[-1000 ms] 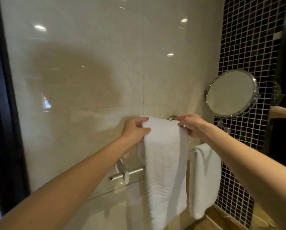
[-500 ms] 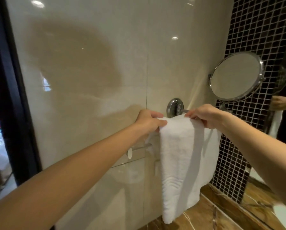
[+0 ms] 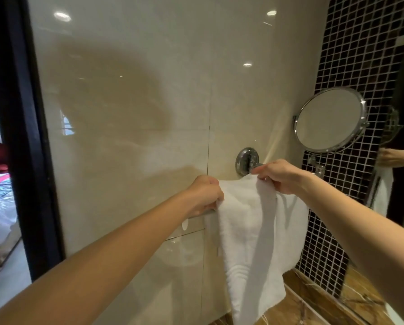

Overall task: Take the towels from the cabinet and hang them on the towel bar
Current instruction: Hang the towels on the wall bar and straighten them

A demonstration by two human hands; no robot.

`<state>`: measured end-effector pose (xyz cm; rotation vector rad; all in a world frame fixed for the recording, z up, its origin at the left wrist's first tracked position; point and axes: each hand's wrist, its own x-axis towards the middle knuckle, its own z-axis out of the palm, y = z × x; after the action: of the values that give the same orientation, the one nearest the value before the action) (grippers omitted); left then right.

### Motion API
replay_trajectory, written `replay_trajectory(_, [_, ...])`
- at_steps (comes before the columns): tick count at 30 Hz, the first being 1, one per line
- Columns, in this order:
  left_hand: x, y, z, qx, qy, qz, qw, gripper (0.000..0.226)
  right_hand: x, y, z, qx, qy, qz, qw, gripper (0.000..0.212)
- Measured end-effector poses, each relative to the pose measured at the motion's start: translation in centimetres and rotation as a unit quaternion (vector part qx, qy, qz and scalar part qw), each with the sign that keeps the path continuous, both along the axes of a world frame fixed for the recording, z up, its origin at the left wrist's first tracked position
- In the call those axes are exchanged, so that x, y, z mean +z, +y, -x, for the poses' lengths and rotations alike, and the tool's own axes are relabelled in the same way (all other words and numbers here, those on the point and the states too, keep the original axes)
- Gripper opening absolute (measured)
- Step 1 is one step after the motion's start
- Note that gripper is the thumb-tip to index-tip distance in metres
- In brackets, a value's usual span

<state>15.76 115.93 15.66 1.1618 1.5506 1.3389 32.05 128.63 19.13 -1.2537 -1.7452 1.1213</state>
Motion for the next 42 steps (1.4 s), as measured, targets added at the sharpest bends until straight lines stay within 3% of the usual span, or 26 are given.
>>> replay_trajectory(5, [-0.6, 0.2, 0.7, -0.004, -0.023, -0.001, 1.000, 0.064, 0.3, 0.5, 0.8, -0.029, 0.035, 0.018, 0.999, 0.013])
replay_trajectory(7, [-0.7, 0.4, 0.8, -0.006, -0.039, -0.010, 0.999, 0.069, 0.6, 0.5, 1.0, -0.030, 0.038, 0.029, 0.998, 0.020])
replay_trajectory(17, [-0.6, 1.7, 1.7, 0.033, 0.048, -0.054, 0.997, 0.078, 1.3, 0.9, 2.9, -0.031, 0.069, -0.016, 0.997, 0.026])
replay_trajectory(24, [0.0, 2.8, 1.6, 0.005, 0.026, -0.106, 0.994, 0.082, 1.7, 1.7, 3.1, -0.108, 0.156, -0.082, 0.978, 0.036])
replay_trajectory(29, [-2.0, 3.2, 1.6, -0.080, -0.006, -0.070, 0.994, 0.074, 1.9, 2.4, 2.7, -0.087, 0.131, -0.059, 0.986, 0.035])
replay_trajectory(32, [-3.5, 3.6, 1.6, -0.119, 0.009, -0.045, 0.992, 0.089, 1.4, 2.6, 2.7, -0.071, 0.111, -0.047, 0.990, 0.033])
replay_trajectory(37, [-4.1, 4.1, 1.4, -0.098, 0.104, -0.032, 0.989, 0.103, 0.9, 2.8, 2.3, -0.058, 0.094, -0.029, 0.993, 0.026])
replay_trajectory(42, [-3.8, 4.3, 1.6, -0.054, 0.119, -0.069, 0.989, 0.104, 0.5, 3.3, 1.9, -0.058, 0.080, -0.008, 0.995, 0.022])
